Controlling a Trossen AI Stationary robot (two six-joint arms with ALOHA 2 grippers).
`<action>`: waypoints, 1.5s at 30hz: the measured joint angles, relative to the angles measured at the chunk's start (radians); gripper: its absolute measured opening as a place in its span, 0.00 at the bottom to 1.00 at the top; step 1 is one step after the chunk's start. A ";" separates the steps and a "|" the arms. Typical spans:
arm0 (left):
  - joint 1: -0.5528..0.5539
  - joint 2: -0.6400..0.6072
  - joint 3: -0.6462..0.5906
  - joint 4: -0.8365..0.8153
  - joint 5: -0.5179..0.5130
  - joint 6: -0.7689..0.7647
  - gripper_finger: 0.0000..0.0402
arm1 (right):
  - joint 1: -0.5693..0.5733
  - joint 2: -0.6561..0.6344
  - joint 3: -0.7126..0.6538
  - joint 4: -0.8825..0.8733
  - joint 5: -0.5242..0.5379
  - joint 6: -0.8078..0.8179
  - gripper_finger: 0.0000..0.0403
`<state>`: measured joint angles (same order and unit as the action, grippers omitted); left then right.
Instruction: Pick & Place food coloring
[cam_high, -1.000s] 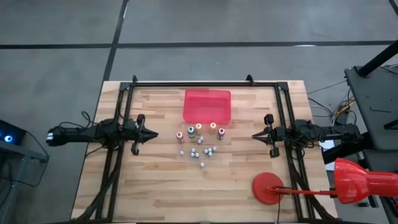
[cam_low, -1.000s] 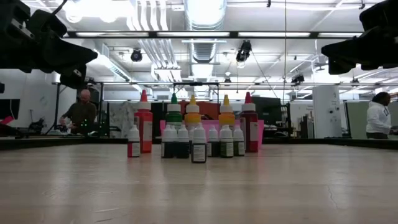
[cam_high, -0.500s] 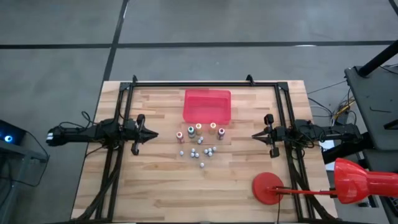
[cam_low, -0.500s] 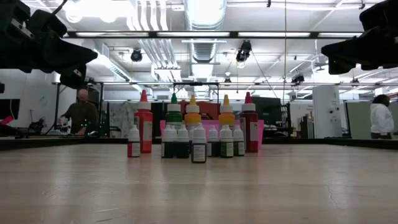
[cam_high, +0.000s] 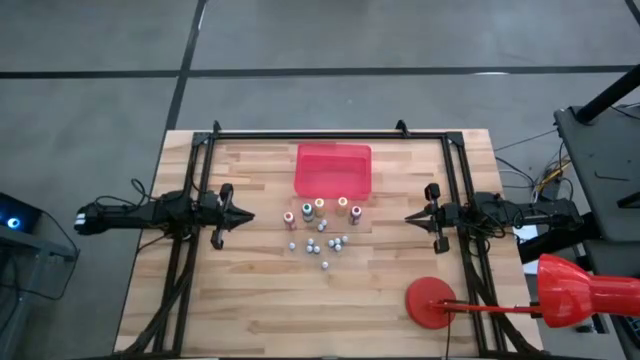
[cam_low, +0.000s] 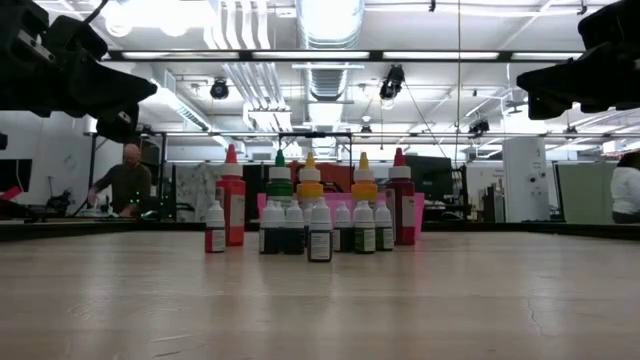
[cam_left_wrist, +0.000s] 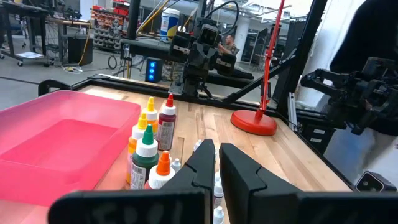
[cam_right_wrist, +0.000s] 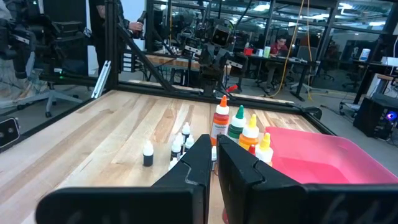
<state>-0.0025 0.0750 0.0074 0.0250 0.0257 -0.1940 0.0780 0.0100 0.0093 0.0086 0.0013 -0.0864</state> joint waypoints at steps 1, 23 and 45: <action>0.000 0.000 0.000 0.000 0.000 0.000 0.00 | 0.000 0.000 0.000 0.000 0.000 0.000 0.04; 0.000 0.000 0.000 0.000 0.000 0.000 0.00 | 0.000 0.000 0.000 0.000 0.002 -0.284 0.04; 0.000 0.000 0.000 0.000 0.000 0.000 0.00 | 0.000 0.000 0.000 0.005 0.001 0.205 0.04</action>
<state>-0.0025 0.0747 0.0073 0.0247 0.0257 -0.1941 0.0782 0.0099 0.0093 0.0135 0.0025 0.1190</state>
